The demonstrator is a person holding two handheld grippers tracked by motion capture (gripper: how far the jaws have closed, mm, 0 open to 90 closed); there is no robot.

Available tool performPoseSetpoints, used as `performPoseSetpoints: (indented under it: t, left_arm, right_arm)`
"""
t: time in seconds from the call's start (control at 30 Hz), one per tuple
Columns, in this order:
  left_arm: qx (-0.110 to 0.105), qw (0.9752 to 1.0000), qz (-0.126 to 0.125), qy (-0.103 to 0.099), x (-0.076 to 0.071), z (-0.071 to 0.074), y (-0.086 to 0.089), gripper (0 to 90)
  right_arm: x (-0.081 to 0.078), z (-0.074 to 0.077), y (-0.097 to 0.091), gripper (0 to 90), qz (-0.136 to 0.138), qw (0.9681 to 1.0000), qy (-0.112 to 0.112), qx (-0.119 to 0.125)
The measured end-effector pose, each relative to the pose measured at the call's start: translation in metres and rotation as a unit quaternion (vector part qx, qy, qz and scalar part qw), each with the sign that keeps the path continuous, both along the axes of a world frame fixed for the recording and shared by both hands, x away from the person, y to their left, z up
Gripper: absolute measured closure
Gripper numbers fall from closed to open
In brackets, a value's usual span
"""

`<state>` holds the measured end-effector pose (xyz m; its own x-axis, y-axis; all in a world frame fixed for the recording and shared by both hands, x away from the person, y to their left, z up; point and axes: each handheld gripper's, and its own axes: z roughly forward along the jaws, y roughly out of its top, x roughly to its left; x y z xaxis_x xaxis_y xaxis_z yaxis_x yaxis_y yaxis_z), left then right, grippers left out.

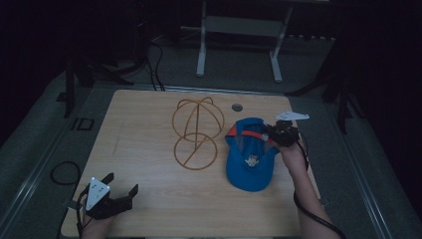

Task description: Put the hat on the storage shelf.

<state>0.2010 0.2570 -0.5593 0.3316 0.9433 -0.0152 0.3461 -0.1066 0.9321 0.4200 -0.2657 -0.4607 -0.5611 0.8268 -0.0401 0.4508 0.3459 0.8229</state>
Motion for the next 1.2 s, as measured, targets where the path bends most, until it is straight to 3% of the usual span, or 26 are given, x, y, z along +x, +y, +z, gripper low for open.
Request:
performPoseSetpoints:
  t: [0.03,0.1,0.13,0.17,0.37,0.6,0.63,0.7,0.77,0.8,0.83,0.93,0.97,1.0,1.03,1.07,1.13,1.17,1.2]
  left_arm:
    - [-0.002,1.0000,-0.001,0.001,0.000,0.000,0.001,7.1]
    - [0.002,1.0000,0.003,0.002,0.001,0.001,0.002,7.1]
    - [0.001,1.0000,0.004,0.001,0.000,0.002,0.002,7.1]
    - [0.000,1.0000,0.007,-0.001,0.000,0.003,0.003,7.1]
    - [-0.012,0.9999,0.011,-0.004,0.001,0.009,0.006,7.2]
    - [-0.028,0.9996,0.001,0.002,0.003,0.018,0.005,7.3]
    - [-0.039,0.9992,-0.008,0.000,0.004,0.027,0.004,7.3]
    - [-0.037,0.9992,-0.012,-0.003,0.005,0.032,0.003,7.3]
    - [-0.019,0.9995,-0.020,-0.013,0.006,0.049,-0.001,7.3]
    - [-0.019,0.9995,-0.020,-0.013,0.006,0.049,-0.001,7.3]
    - [-0.019,0.9993,-0.028,-0.018,0.008,0.061,-0.003,7.3]
    - [-0.019,0.9989,-0.035,-0.023,0.009,0.073,-0.006,7.3]
    - [-0.012,0.9985,-0.044,-0.029,0.011,0.086,-0.009,7.3]
    - [-0.012,0.9985,-0.044,-0.029,0.011,0.086,-0.009,7.3]
    - [-0.008,0.9979,-0.054,-0.035,0.013,0.099,-0.014,7.3]
    - [-0.008,0.9979,-0.054,-0.035,0.013,0.099,-0.014,7.3]
    - [-0.008,0.9970,-0.063,-0.042,0.016,0.112,-0.019,7.3]
    - [-0.016,0.9957,-0.078,-0.047,0.020,0.126,-0.024,7.3]
    - [-0.016,0.9957,-0.078,-0.047,0.020,0.126,-0.024,7.3]
  right_arm:
    - [-0.006,0.012,-0.001,87.6,-0.004,0.9999,-0.016,0.001]
    - [-0.010,0.023,-0.004,87.6,-0.005,0.9996,-0.024,0.013]
    - [-0.010,0.023,-0.004,87.6,-0.005,0.9996,-0.024,0.013]
    - [-0.015,0.033,-0.005,87.6,-0.005,0.9993,-0.036,0.006]
    - [-0.026,0.055,-0.016,87.6,-0.001,0.9984,-0.049,0.027]
    - [-0.043,0.079,-0.021,87.6,0.007,0.9970,-0.072,0.029]
    - [-0.048,0.087,-0.023,87.5,0.010,0.9965,-0.075,0.035]
    - [-0.053,0.093,-0.023,87.6,0.012,0.9962,-0.080,0.032]
    - [-0.057,0.096,-0.023,87.6,0.011,0.9960,-0.083,0.032]
    - [-0.058,0.098,-0.024,87.5,0.012,0.9959,-0.083,0.033]
    - [-0.059,0.099,-0.024,87.6,0.012,0.9957,-0.084,0.035]
    - [-0.064,0.102,-0.025,87.6,0.007,0.9952,-0.091,0.036]
    - [-0.065,0.104,-0.026,87.6,0.006,0.9949,-0.093,0.039]
    - [-0.067,0.105,-0.027,87.5,0.005,0.9947,-0.094,0.041]
    - [-0.068,0.107,-0.029,87.6,0.004,0.9943,-0.097,0.044]
    - [-0.068,0.107,-0.029,87.6,0.004,0.9943,-0.097,0.044]
    - [-0.072,0.113,-0.031,87.6,0.004,0.9935,-0.101,0.053]
    - [-0.073,0.114,-0.032,87.6,0.006,0.9932,-0.101,0.057]
    - [-0.075,0.116,-0.032,87.5,0.010,0.9929,-0.101,0.062]
